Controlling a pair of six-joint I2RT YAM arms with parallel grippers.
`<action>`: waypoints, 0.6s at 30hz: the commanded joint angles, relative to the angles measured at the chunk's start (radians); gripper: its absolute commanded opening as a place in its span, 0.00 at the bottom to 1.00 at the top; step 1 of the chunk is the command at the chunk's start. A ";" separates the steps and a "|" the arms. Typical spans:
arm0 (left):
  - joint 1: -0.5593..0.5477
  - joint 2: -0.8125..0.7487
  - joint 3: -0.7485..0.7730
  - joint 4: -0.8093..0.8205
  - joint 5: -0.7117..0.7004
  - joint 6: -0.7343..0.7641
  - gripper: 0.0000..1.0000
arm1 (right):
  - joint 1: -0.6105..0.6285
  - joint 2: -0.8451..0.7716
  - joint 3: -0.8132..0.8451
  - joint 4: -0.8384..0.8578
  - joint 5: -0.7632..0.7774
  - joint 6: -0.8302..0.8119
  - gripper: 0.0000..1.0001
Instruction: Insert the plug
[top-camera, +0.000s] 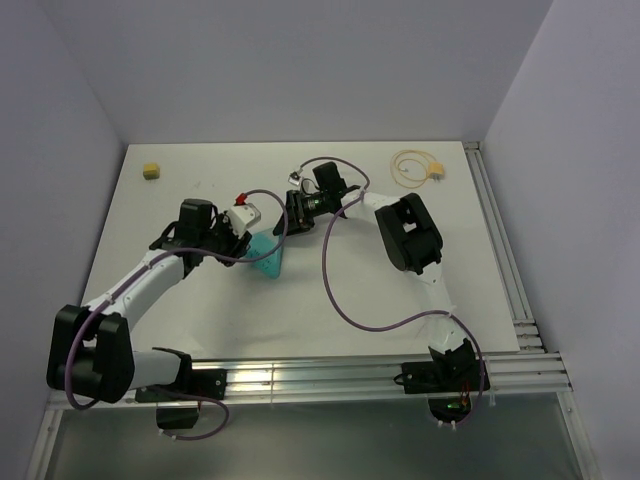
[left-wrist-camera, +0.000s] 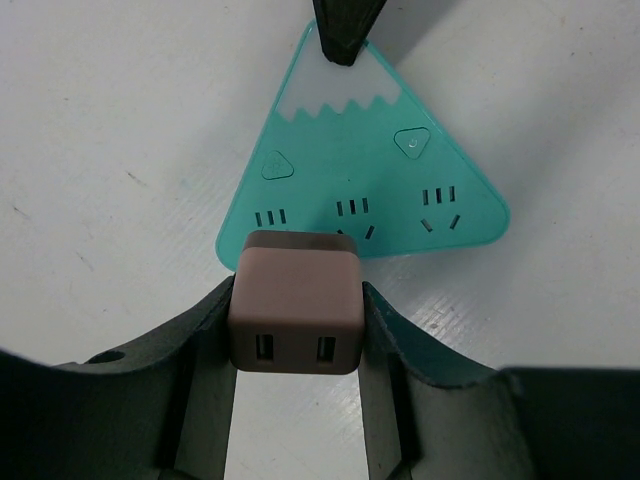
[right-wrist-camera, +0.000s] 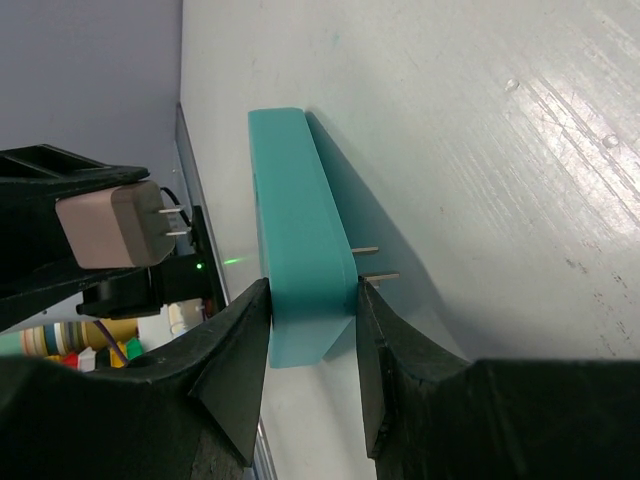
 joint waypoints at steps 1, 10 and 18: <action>0.010 0.020 0.046 0.005 0.040 0.006 0.00 | 0.006 -0.030 -0.016 0.019 0.006 -0.027 0.00; 0.051 0.088 0.068 0.019 0.057 -0.008 0.00 | 0.009 -0.029 -0.021 0.039 -0.005 -0.018 0.00; 0.069 0.129 0.091 0.027 0.083 -0.020 0.00 | 0.017 -0.025 -0.018 0.050 -0.016 -0.013 0.00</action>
